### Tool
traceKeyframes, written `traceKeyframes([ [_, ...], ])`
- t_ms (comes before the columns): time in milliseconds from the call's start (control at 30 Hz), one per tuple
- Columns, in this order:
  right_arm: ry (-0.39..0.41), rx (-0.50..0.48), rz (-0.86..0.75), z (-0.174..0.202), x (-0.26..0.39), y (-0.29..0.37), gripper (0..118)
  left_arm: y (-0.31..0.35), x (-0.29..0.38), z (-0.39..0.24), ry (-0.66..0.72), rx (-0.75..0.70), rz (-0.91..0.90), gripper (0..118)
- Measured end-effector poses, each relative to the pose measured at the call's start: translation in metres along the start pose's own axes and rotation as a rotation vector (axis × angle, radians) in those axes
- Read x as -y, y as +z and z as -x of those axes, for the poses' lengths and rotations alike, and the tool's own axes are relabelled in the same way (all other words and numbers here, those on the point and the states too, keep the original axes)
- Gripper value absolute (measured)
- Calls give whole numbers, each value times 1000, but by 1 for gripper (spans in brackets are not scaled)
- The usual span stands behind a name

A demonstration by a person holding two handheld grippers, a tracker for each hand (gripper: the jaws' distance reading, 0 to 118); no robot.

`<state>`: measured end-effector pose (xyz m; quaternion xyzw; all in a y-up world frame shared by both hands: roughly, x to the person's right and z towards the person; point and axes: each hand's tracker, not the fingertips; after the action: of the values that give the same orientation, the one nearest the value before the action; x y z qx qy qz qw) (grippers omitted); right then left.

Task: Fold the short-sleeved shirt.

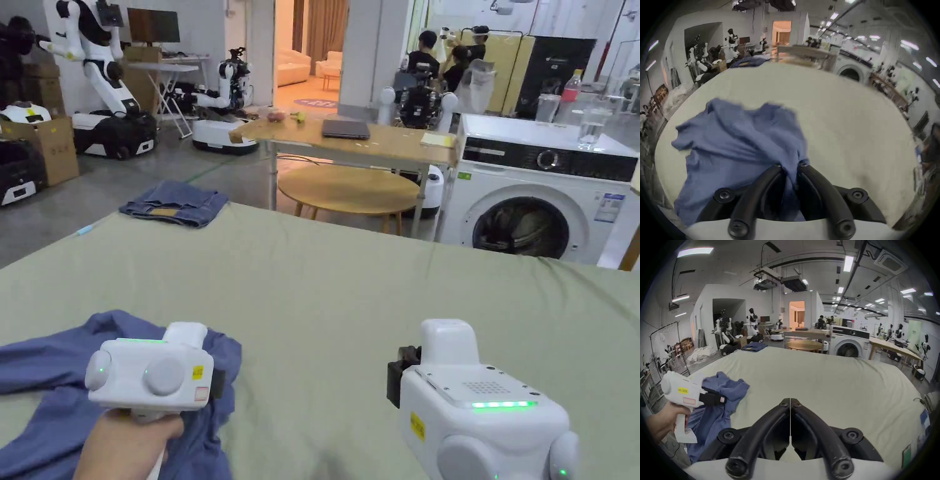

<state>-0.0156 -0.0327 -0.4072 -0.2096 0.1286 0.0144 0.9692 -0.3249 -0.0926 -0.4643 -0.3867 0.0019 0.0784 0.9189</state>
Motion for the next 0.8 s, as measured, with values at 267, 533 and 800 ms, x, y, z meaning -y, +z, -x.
traceKeyframes([
  [267, -37, 187, -64, -103, -6, 95, 0, 61, -31, -208, -206, 325, -116, 4],
  [533, -81, 393, -91, -207, 11, 180, 0, 63, 20, -403, -481, 534, -34, 4],
  [800, -138, 494, -31, -270, 58, 210, 0, -40, 125, -462, -587, 425, 197, 4],
])
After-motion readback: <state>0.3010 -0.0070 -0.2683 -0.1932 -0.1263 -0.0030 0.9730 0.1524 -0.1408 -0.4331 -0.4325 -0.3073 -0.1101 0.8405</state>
